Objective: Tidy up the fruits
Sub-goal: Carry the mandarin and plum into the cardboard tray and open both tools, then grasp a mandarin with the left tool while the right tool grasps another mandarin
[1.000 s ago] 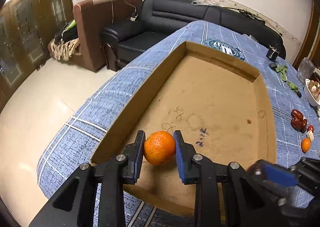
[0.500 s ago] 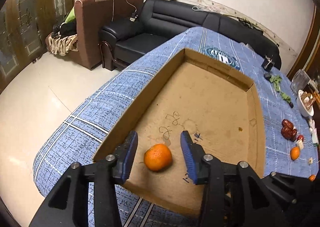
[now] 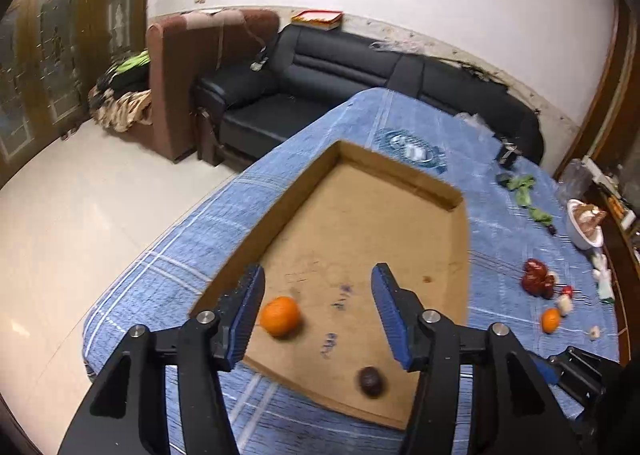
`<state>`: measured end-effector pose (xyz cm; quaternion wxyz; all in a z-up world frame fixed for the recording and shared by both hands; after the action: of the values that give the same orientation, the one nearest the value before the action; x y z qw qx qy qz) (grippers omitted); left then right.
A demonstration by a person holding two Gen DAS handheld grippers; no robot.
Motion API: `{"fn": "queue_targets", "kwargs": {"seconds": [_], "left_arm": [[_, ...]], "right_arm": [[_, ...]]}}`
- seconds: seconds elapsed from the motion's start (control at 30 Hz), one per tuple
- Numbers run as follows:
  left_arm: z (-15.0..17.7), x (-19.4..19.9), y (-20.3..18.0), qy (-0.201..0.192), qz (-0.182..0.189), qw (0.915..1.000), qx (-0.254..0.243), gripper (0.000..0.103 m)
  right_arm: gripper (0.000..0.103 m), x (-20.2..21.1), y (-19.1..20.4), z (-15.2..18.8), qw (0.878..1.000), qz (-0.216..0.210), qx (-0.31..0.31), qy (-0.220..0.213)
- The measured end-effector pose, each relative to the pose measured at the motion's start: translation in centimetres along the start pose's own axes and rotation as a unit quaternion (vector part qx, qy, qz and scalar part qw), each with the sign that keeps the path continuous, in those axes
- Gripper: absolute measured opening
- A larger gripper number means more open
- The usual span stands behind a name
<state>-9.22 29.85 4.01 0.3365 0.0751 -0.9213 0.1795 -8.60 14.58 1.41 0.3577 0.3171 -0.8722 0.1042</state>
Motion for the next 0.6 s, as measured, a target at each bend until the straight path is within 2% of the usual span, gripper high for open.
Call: {"fn": "queue_targets", "kwargs": {"seconds": [0.17, 0.4, 0.5, 0.6], "left_arm": [[0.3, -0.8, -5.1, 0.010, 0.042, 0.9984, -0.038, 0.061], [3.1, -4.5, -12.5, 0.066, 0.102, 0.9892, -0.081, 0.061], [4.7, -5.7, -15.6, 0.089, 0.127, 0.9827, -0.101, 0.061], [6.2, -6.9, -18.7, 0.111, 0.150, 0.9742, -0.127, 0.061]], "right_arm": [[0.027, 2.8, -8.6, 2.4, 0.995, 0.058, -0.081, -0.002], [0.028, 7.5, -22.3, 7.9, 0.966, 0.164, -0.200, 0.008], [0.027, 9.4, -25.6, 9.9, 0.954, 0.195, -0.228, 0.009], [0.027, 10.3, -27.8, 11.4, 0.946, 0.228, -0.230, 0.015]]}}
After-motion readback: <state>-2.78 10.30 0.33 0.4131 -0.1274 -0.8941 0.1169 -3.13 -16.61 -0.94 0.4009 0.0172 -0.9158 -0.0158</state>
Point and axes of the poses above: each gripper's, at about its wrist camera, not at the fingertips, and x roughly against the way its jaws point, y to its left, z to its underside, the point moved 9 cm from there along -x, roughly the way its jaws point, and after that the axes turned 10 degrees about z, right-handed, at the moved point
